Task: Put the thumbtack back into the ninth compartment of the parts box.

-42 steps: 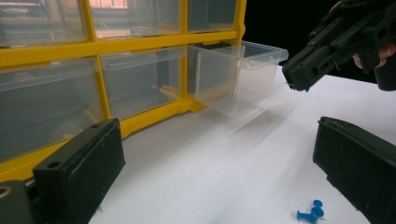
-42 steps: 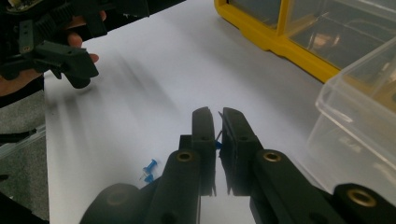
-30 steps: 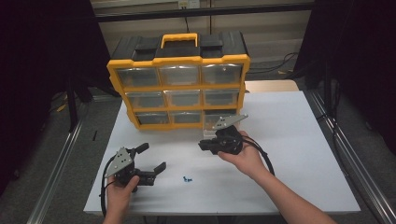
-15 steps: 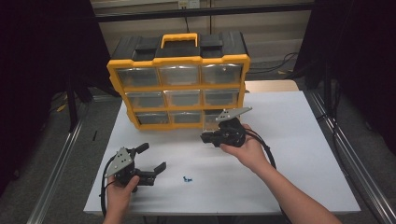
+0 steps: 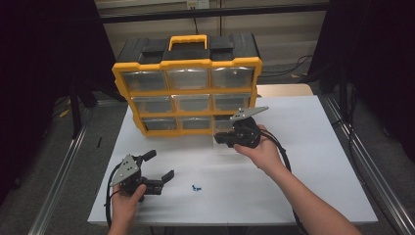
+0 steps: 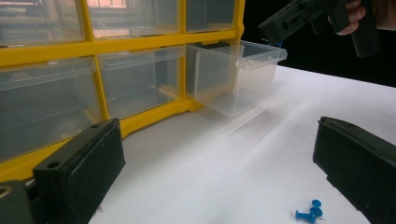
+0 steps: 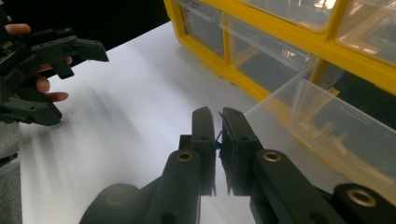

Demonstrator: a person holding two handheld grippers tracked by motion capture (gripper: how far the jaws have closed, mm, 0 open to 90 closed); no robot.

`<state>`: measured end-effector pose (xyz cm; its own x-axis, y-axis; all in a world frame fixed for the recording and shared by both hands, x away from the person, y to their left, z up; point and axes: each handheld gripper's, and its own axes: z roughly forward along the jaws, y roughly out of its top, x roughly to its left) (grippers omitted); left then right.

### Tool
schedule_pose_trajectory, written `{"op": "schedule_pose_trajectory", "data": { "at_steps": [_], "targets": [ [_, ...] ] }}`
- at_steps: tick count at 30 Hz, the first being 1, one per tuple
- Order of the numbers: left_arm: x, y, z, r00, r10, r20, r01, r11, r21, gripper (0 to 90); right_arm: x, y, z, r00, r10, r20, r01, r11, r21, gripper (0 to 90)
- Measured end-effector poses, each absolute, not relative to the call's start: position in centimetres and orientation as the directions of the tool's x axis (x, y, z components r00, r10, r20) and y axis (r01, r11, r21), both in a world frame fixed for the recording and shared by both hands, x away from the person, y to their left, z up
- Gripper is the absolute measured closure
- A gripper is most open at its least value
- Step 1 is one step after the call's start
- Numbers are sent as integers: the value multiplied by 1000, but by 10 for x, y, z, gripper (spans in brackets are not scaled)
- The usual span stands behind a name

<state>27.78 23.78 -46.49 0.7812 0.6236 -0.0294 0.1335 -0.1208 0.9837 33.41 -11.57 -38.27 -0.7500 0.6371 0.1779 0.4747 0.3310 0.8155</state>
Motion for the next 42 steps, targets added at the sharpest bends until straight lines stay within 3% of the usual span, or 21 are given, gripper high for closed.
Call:
{"op": "schedule_pose_trajectory", "data": {
  "at_steps": [35, 42],
  "targets": [
    [280, 237, -466, 805, 591, -44, 136, -112, 984, 20, 368, -144, -394, -631, 761, 149, 525, 278, 804, 849],
    [280, 238, -466, 803, 594, -46, 138, -111, 984, 20, 370, -147, -394, -614, 773, 160, 528, 252, 811, 755]
  ]
}}
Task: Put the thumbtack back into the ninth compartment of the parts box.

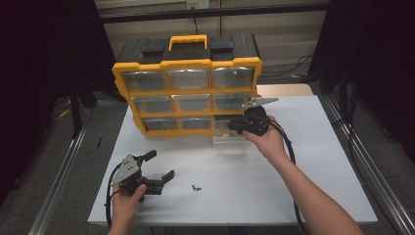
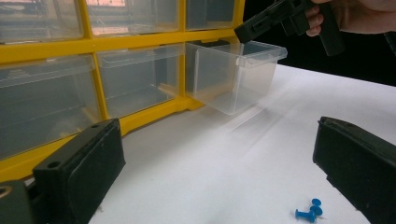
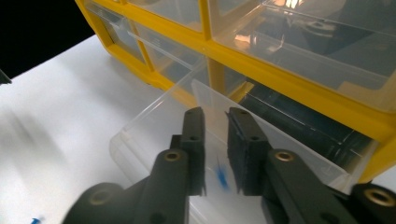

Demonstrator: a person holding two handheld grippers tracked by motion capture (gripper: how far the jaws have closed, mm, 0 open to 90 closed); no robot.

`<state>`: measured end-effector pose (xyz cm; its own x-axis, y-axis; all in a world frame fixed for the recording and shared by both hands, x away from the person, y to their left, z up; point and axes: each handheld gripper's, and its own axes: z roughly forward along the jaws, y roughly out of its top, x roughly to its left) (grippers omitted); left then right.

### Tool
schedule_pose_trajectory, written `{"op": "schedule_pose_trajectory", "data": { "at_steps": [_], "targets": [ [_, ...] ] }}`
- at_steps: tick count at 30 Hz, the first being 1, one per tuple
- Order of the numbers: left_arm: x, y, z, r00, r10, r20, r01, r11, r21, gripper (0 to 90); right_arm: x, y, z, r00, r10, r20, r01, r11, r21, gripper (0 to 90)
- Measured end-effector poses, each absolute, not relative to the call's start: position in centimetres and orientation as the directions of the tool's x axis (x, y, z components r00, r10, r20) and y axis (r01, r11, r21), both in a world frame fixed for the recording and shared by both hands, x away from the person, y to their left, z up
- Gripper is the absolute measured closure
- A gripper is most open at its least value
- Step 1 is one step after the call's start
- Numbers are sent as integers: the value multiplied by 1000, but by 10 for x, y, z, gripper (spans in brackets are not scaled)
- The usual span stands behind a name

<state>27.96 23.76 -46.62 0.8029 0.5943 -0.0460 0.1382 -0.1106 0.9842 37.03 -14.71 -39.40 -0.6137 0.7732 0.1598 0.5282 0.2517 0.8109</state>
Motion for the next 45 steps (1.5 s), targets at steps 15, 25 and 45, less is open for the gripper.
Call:
{"op": "schedule_pose_trajectory", "data": {
  "at_steps": [15, 25, 45],
  "targets": [
    [278, 237, -466, 783, 620, -45, 147, -115, 982, 20, 348, -133, -390, -658, 737, 153, 491, 266, 830, 384],
    [277, 237, -465, 783, 621, -47, 148, -112, 983, 20, 332, -124, -397, -680, 704, 204, 508, 253, 823, 194],
    [278, 237, -466, 797, 600, -69, 154, -92, 984, 21, 308, -110, -405, -727, 654, 209, 476, 260, 840, 127]
  ]
}}
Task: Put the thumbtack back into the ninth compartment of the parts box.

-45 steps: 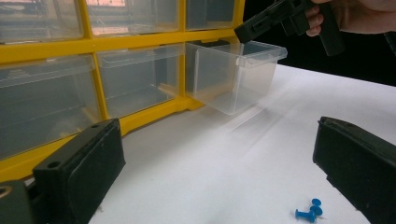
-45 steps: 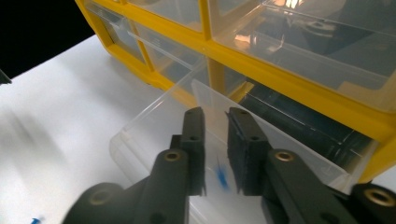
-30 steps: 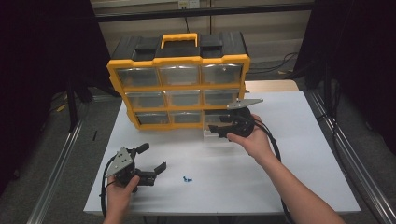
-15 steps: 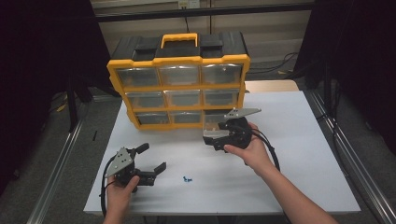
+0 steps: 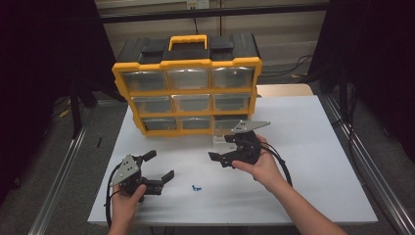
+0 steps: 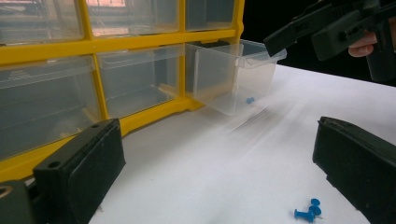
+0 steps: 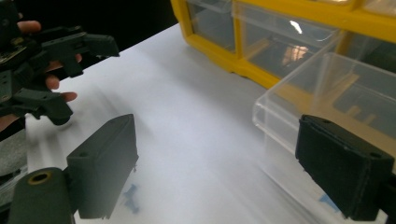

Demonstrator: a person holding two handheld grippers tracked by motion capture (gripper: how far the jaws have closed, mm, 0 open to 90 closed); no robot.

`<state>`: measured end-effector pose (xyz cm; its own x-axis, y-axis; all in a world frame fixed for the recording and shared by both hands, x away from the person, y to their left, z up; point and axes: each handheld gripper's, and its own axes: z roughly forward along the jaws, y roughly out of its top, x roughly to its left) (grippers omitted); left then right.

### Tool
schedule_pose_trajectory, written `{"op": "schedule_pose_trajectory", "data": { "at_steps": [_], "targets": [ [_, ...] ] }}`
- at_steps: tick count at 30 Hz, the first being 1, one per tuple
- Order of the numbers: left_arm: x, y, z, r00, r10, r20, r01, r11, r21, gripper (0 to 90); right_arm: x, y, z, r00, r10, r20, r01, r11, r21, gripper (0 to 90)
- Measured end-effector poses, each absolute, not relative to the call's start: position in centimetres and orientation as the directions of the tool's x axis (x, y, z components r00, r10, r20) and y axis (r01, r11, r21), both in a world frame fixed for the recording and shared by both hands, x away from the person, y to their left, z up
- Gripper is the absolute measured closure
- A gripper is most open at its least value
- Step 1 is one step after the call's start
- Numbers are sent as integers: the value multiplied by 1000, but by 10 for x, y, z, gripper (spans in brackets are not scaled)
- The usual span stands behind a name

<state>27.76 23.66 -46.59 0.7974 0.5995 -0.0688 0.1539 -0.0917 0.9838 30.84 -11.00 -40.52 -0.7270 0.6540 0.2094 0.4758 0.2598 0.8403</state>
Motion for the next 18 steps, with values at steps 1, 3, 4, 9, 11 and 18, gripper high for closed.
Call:
{"op": "schedule_pose_trajectory", "data": {
  "at_steps": [1, 3, 4, 9, 11, 18],
  "targets": [
    [278, 237, -466, 798, 599, -67, 153, -93, 984, 21, 307, -109, -406, -731, 649, 209, 474, 263, 840, 122],
    [278, 236, -466, 799, 598, -70, 154, -91, 984, 21, 304, -105, -408, -743, 636, 206, 468, 276, 839, 115],
    [277, 236, -466, 796, 601, -69, 156, -94, 983, 21, 304, -105, -408, -743, 636, 206, 468, 276, 839, 115],
    [277, 237, -465, 785, 618, -40, 146, -121, 982, 21, 299, -99, -412, -755, 621, 212, 466, 280, 839, 109],
    [277, 237, -465, 787, 616, -33, 143, -130, 981, 21, 297, -97, -414, -761, 613, 214, 465, 284, 838, 109],
    [277, 236, -466, 784, 619, -47, 149, -114, 982, 21, 293, -91, -422, -770, 598, 222, 470, 297, 831, 97]
  ]
}}
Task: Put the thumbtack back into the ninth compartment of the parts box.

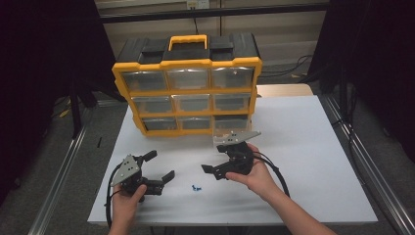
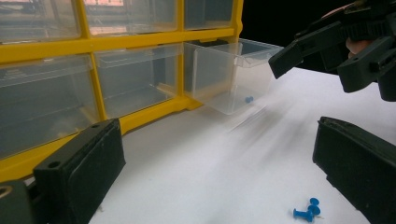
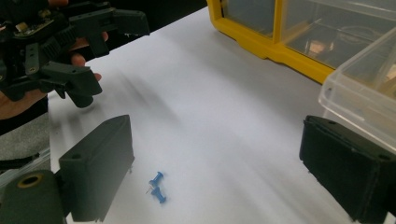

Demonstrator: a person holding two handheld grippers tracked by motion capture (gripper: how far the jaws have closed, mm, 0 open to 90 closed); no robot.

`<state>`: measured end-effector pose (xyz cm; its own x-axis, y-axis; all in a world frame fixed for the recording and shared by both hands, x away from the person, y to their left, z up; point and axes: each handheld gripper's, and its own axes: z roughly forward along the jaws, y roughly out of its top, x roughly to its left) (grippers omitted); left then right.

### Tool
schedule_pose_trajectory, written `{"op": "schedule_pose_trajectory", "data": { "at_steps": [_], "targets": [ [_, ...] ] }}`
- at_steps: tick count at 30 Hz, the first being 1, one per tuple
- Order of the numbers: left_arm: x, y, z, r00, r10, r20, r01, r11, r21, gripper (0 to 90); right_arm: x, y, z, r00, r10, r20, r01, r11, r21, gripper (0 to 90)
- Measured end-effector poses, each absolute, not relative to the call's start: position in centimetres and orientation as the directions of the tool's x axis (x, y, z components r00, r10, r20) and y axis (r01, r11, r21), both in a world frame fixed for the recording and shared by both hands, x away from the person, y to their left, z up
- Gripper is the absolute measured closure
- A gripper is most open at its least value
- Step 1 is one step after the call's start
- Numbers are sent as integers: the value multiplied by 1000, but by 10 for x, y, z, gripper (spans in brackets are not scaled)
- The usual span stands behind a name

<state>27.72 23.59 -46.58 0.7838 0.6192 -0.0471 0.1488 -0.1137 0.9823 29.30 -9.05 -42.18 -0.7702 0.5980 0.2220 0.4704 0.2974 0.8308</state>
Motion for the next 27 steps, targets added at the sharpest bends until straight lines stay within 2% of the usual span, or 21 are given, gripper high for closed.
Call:
{"op": "schedule_pose_trajectory", "data": {
  "at_steps": [5, 7, 9, 11, 14, 15, 19, 21, 27],
  "targets": [
    [277, 236, -466, 790, 612, -38, 146, -126, 981, 21, 290, -87, -425, -775, 588, 232, 476, 302, 826, 91],
    [279, 238, -466, 814, 580, -21, 131, -148, 980, 21, 288, -84, -428, -781, 580, 233, 474, 307, 825, 90],
    [277, 235, -466, 790, 611, -42, 147, -123, 982, 21, 287, -83, -430, -782, 579, 231, 474, 311, 824, 88],
    [279, 238, -466, 813, 582, -14, 128, -156, 980, 21, 286, -82, -432, -785, 573, 235, 479, 322, 817, 84],
    [278, 236, -466, 789, 614, -30, 140, -133, 981, 21, 284, -80, -435, -786, 573, 230, 478, 328, 815, 84],
    [280, 238, -466, 812, 584, -12, 127, -156, 980, 21, 283, -79, -437, -787, 571, 235, 482, 330, 811, 84],
    [280, 238, -466, 815, 579, -12, 124, -154, 980, 21, 282, -76, -442, -788, 568, 237, 485, 336, 808, 86],
    [278, 236, -466, 788, 615, -32, 141, -130, 981, 21, 281, -75, -444, -792, 562, 238, 484, 342, 805, 85],
    [278, 236, -466, 790, 612, -30, 140, -132, 981, 21, 277, -69, -450, -801, 551, 235, 484, 363, 797, 85]
  ]
}}
